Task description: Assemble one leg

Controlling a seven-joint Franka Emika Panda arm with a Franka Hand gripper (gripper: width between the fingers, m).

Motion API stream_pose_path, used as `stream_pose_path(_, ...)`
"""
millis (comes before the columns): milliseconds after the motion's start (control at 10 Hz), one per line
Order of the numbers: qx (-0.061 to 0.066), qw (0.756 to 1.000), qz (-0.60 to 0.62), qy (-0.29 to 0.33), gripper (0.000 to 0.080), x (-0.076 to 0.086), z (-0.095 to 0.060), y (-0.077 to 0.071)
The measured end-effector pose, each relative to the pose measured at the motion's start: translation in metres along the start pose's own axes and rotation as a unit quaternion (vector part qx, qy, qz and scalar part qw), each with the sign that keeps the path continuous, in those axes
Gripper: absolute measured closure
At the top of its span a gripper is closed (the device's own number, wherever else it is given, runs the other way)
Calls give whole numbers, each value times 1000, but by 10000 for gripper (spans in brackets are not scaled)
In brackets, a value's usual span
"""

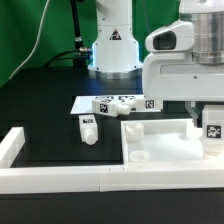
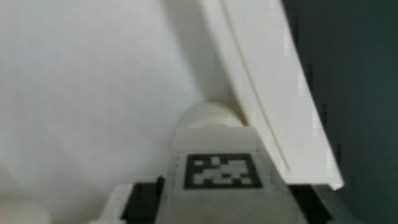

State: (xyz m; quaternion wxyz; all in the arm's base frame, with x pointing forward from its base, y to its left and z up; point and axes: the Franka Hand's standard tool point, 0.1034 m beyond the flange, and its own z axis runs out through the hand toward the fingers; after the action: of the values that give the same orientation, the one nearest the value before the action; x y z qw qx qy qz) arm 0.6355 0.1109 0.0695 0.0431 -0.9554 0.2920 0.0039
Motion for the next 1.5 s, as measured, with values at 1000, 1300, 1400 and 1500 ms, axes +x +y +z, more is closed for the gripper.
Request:
stream_pose_path(1000,12,987,162,-8,288,7,2,-6)
stream_pose_path(1300,13,998,54,-8,155,6,3,-5)
stream_pose_path(1400,11,1000,-4,-6,151,6,3,-5)
stream_pose_path(1500,-2,992,-128,1,151,8,3,-3)
